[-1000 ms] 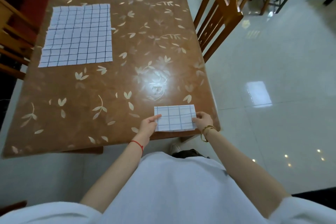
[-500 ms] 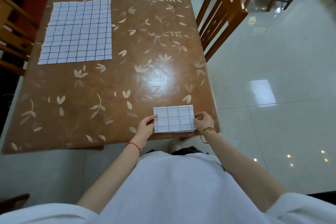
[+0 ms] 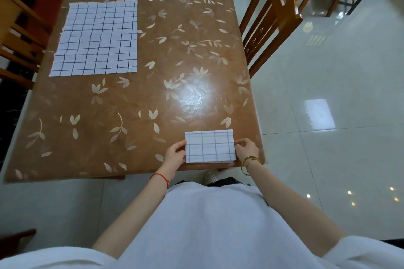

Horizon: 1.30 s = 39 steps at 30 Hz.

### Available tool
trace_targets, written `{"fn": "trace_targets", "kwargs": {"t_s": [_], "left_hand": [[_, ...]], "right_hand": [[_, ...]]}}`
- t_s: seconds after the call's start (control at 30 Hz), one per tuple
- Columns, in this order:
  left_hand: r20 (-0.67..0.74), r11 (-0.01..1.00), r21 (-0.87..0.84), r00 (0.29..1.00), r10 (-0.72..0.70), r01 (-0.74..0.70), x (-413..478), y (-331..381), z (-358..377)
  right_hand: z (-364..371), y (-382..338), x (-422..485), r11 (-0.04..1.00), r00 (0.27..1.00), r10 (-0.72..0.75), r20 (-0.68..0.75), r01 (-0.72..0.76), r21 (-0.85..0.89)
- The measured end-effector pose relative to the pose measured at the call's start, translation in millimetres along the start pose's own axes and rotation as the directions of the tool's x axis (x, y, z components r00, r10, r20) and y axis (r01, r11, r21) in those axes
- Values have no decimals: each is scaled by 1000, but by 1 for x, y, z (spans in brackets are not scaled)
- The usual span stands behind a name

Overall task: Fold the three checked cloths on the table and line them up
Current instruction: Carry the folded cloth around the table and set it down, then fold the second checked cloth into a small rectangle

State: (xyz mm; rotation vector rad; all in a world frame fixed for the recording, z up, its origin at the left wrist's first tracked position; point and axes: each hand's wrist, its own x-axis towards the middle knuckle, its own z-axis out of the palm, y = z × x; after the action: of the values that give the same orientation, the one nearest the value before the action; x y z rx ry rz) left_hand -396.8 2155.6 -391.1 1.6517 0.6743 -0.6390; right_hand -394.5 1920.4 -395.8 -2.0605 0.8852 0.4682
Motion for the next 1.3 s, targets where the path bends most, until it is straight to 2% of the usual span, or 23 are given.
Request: {"fn": "trace_targets", "kwargs": {"t_s": [0.17, 0.33, 0.63, 0.9, 1.07, 1.3], "left_hand": [[-12, 999, -36, 1000, 9, -10, -4, 4, -1], [-68, 996, -79, 997, 24, -29, -12, 5, -15], [-247, 927, -342, 966, 71, -156, -51, 12, -49], [-308, 864, -439, 945, 111, -245, -78, 14, -64], [-383, 789, -532, 918, 101, -309, -99, 7, -85], [-545, 657, -621, 838, 29, -427, -132, -25, -135]], "right_hand": [[-2, -5, 2, 1000, 999, 19, -41, -18, 22], [-5, -22, 2, 988, 997, -8, -78, 20, 155], [11, -62, -9, 928, 974, -201, 106, 154, 339], [26, -86, -40, 898, 887, -343, 309, 213, 385], [41, -104, -68, 891, 814, -412, 409, 265, 369], [90, -133, -116, 900, 710, -428, 559, 280, 334]]}}
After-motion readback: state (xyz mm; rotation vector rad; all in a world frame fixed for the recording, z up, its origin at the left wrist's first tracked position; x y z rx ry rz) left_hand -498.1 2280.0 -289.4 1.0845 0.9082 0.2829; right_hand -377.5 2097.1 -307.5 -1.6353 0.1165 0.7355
